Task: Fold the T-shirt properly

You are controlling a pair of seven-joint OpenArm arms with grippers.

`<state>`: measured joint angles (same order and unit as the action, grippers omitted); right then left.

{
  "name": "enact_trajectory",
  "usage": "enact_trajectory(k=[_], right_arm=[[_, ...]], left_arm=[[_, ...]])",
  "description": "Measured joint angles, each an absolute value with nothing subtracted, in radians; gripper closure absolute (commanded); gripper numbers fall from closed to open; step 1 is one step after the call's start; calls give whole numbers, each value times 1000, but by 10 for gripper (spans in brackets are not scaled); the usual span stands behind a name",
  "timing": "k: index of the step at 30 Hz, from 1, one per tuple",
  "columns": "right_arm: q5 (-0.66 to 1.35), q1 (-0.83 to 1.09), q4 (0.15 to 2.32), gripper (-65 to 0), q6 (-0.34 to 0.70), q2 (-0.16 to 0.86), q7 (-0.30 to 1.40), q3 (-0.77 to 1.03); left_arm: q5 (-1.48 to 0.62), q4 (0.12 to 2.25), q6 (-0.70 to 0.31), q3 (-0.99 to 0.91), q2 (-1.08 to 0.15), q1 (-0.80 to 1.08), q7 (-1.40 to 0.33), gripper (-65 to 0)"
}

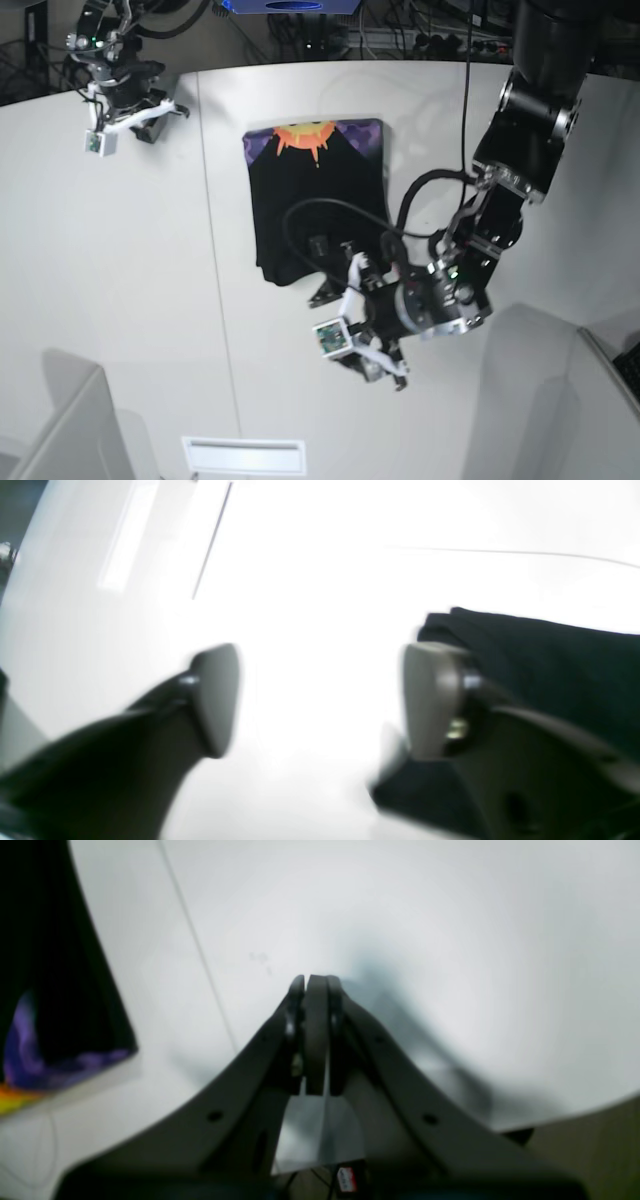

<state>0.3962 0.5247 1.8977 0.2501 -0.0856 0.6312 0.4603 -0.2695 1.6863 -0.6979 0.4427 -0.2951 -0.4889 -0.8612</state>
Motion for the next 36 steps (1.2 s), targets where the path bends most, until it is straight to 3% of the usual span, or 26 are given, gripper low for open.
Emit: enact_trajectory(k=[3, 4, 14, 20, 28, 36], right_arm=[[393, 527, 1898, 0, 302, -86, 628, 464], [396, 530, 1898, 0, 319, -83, 628, 462], [351, 649, 1984, 0, 428, -17, 533, 455], [344, 767, 1993, 0, 429, -15, 533, 464], [344, 883, 1994, 0, 429, -16, 546, 457], [340, 915, 1994, 0, 428, -12, 798, 456]], left_arm=[[-258, 1798, -704, 302, -364, -337, -881, -38], [-257, 1835, -704, 257, -382, -292, -881, 0], [-259, 1969, -694, -152, -409, 171, -870, 0], [-265, 1976, -704, -159, -408, 439, -864, 0], [-267, 1987, -696, -165, -405, 651, -857, 0], [-265, 1988, -693, -162, -406, 855, -855, 0]])
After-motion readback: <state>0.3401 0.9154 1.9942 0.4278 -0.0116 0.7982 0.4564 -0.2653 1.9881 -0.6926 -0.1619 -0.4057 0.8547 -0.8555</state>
